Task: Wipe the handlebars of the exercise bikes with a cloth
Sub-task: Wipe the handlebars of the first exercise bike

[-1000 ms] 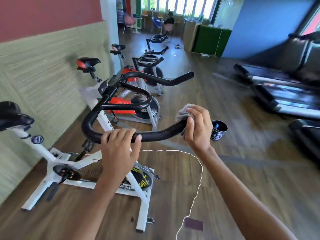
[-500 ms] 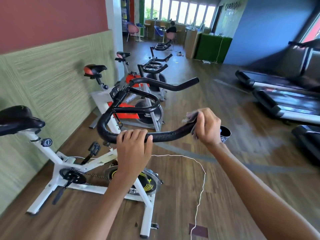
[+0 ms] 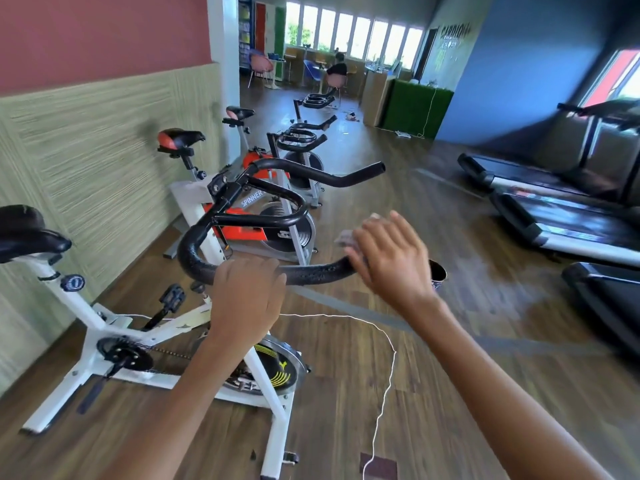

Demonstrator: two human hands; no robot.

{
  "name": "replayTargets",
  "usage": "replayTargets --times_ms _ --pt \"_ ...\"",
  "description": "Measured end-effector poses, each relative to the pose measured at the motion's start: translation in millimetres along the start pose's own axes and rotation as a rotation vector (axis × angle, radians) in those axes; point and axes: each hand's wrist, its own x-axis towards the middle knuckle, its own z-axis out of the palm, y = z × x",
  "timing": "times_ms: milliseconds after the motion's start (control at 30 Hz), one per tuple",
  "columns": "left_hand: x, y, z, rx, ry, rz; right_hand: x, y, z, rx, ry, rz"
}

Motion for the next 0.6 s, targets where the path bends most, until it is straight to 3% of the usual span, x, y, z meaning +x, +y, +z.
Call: replayTargets --times_ms 100,267,433,600 --pt "-1 1 2 0.009 0.032 -0.003 -33 -25 25 -0.153 -0.153 -0.034" --pt "0 6 2 -0.019 0.023 -0.053 -17 -13 30 -0.134 -0.105 -0.204" --pt "-1 1 1 -0.02 -0.003 -0.019 7 -30 33 -0.117 -0.052 0.156" --pt "-1 0 1 -0.026 0.008 -0.005 -28 -5 39 -0.093 0.077 -0.192"
